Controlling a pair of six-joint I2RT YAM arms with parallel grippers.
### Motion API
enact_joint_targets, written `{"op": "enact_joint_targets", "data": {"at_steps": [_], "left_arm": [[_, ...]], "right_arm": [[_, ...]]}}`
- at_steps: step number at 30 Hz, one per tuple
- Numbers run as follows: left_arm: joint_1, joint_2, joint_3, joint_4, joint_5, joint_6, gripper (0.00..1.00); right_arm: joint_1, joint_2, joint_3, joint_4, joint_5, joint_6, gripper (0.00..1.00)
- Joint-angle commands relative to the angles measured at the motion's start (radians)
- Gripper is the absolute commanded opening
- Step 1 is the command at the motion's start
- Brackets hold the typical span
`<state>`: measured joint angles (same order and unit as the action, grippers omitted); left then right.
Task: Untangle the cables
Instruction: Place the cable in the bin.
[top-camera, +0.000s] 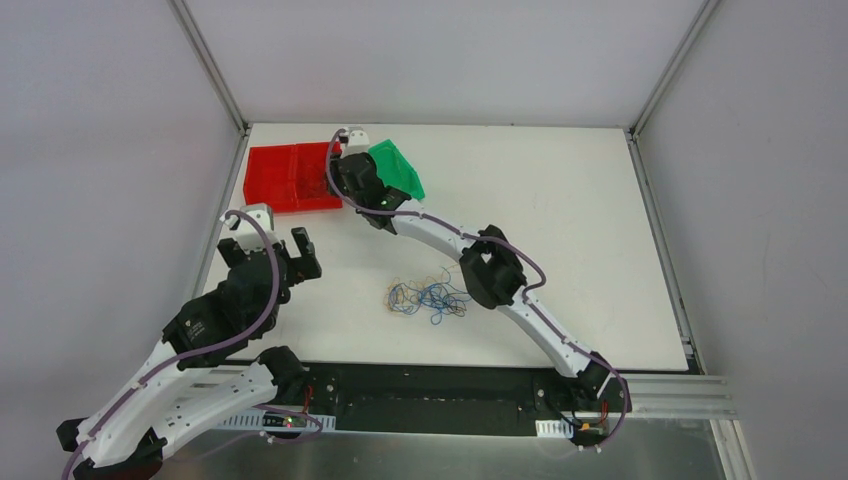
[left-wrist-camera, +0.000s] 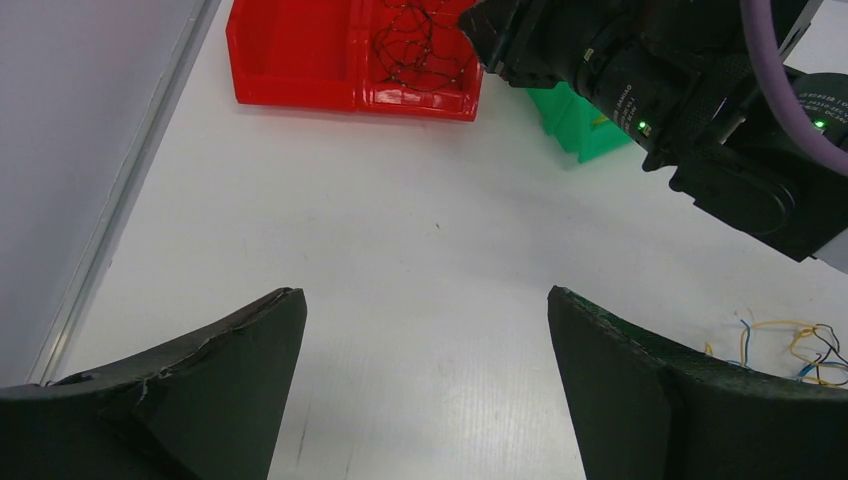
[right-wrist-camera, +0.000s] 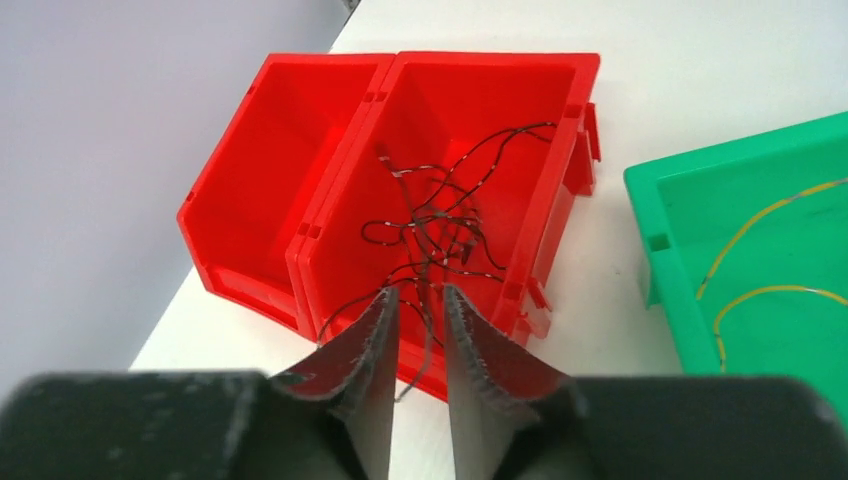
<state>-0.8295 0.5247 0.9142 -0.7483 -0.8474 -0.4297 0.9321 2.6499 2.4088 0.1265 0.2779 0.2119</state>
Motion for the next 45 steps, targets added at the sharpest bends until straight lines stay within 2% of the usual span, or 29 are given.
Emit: {"op": "enact_joint_targets", "data": {"at_steps": [1,2,3,7,9,14,18,21,23,28,32,35,38,45], "left_arm": [[0.004,0.020,0.028,-0.007,-0.010,0.003,0.95],[0.005,0.022,0.028,-0.006,-0.010,0.002,0.95],[0.005,0.023,0.026,-0.006,-0.013,0.000,0.95],[0.006,0.041,0.024,-0.006,-0.022,-0.013,0.98],[0.005,0.063,0.034,-0.008,-0.025,-0.013,0.98],[0.024,0.144,0.072,-0.005,-0.004,-0.015,0.98],[0.109,0.232,0.095,0.028,0.111,-0.006,0.98],[0.226,0.337,0.111,0.064,0.305,0.004,0.99],[0.276,0.426,0.138,0.072,0.359,0.014,0.98],[0.296,0.630,0.211,0.115,0.323,0.016,0.96],[0.311,0.748,0.218,0.241,0.288,0.007,0.87],[0.342,0.865,0.228,0.344,0.256,0.032,0.83],[0.385,0.955,0.254,0.471,0.277,0.123,0.79],[0.514,1.126,0.341,0.590,0.378,0.186,0.68]], "right_arm": [[0.009,0.007,0.057,0.090,-0.051,-0.028,0.43],[0.009,0.005,0.058,0.091,-0.048,-0.027,0.55],[0.008,-0.005,0.056,0.088,-0.045,-0.023,0.60],[0.000,-0.088,-0.001,0.074,-0.029,0.013,0.62],[-0.010,-0.156,-0.064,0.074,-0.032,0.041,0.66],[-0.059,-0.380,-0.326,0.082,-0.072,0.130,0.82],[-0.116,-0.587,-0.557,0.099,-0.131,0.217,0.88],[-0.159,-0.773,-0.736,0.099,-0.146,0.249,0.89],[-0.187,-0.892,-0.869,0.100,-0.136,0.254,0.89],[-0.272,-1.211,-1.189,0.080,-0.122,0.250,0.88],[-0.345,-1.435,-1.394,-0.012,-0.112,0.241,0.87],[-0.365,-1.568,-1.489,-0.075,-0.110,0.223,0.86],[-0.369,-1.655,-1.539,-0.135,-0.123,0.211,0.86],[-0.370,-1.743,-1.566,-0.215,-0.162,0.210,0.86]]}}
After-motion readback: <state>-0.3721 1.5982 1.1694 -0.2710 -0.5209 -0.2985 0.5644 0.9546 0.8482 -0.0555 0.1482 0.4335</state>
